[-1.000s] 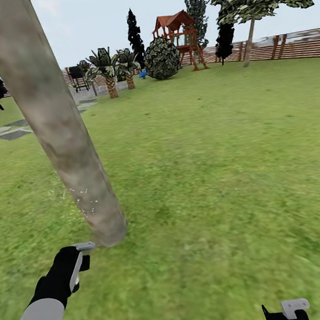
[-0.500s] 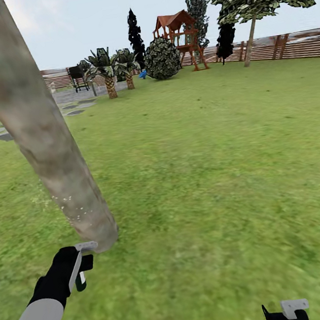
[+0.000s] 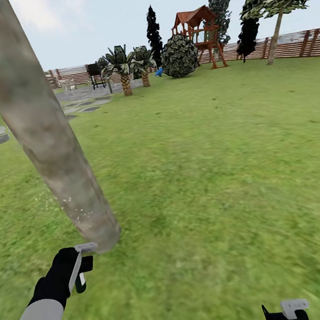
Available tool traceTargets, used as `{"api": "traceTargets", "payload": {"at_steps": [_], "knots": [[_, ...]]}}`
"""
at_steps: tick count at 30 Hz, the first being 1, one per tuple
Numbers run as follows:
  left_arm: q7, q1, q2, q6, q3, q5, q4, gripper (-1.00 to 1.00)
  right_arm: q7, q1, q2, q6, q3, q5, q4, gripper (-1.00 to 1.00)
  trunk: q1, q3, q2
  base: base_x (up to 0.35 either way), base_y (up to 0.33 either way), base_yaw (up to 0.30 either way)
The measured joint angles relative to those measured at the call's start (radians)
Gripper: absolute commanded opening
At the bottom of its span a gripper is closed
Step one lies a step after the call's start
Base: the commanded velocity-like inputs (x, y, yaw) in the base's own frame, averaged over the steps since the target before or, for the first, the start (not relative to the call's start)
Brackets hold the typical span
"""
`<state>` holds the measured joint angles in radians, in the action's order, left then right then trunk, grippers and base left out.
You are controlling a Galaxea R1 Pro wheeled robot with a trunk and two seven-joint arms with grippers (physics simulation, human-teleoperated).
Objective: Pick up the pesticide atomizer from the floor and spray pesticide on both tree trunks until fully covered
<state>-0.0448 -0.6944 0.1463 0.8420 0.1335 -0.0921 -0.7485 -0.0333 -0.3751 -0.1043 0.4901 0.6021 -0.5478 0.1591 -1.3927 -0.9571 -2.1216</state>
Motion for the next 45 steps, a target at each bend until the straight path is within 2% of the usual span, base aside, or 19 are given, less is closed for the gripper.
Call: {"api": "traceTargets", "payload": {"at_steps": [7, 17, 21, 24, 32, 40, 45], "knots": [[-0.002, 0.0, 0.005, -0.001, -0.003, 0.0, 0.002, -1.0, 0.0, 0.0, 0.0, 0.0, 0.0, 0.0, 0.0, 1.0, 0.0, 0.0, 0.0, 0.238, -0.193, 0.011], [0.001, -0.012, 0.001, 0.016, -0.004, 0.003, -0.023, -1.0, 0.0, 0.0, 0.0, 0.0, 0.0, 0.0, 0.0, 1.0, 0.0, 0.0, 0.0, 0.045, -0.031, 0.25], [0.003, -0.082, 0.002, 0.117, -0.005, 0.003, -0.042, -1.0, 0.0, 0.0, 0.0, 0.0, 0.0, 0.0, 0.0, 1.0, 0.0, 0.0, 0.0, 0.0, 0.0, 0.276], [0.005, -0.145, 0.004, 0.148, -0.005, 0.003, -0.045, -1.0, 0.0, 0.0, 0.0, 0.0, 0.0, 0.0, 0.0, 1.0, 0.0, 0.0, 0.0, 0.0, 0.0, 0.265], [0.005, -0.22, 0.001, 0.164, -0.013, 0.002, -0.045, -1.0, 0.001, 0.0, -0.006, 0.0, 0.0, 0.0, 0.0, 1.0, 0.0, 0.0, 0.0, -0.002, -0.147, 0.046], [0.005, -0.254, 0.003, 0.166, -0.013, 0.003, -0.045, -1.0, 0.001, 0.0, -0.008, 0.0, 0.0, 0.0, 0.0, 1.0, -0.001, 0.0, 0.0, -0.126, -0.253, 0.003], [0.005, -0.279, 0.002, 0.166, -0.012, 0.004, -0.045, -1.0, 0.001, 0.0, -0.008, 0.0, 0.0, 0.0, 0.0, 1.0, 0.0, 0.0, 0.0, 0.165, -0.231, 0.244]]}}
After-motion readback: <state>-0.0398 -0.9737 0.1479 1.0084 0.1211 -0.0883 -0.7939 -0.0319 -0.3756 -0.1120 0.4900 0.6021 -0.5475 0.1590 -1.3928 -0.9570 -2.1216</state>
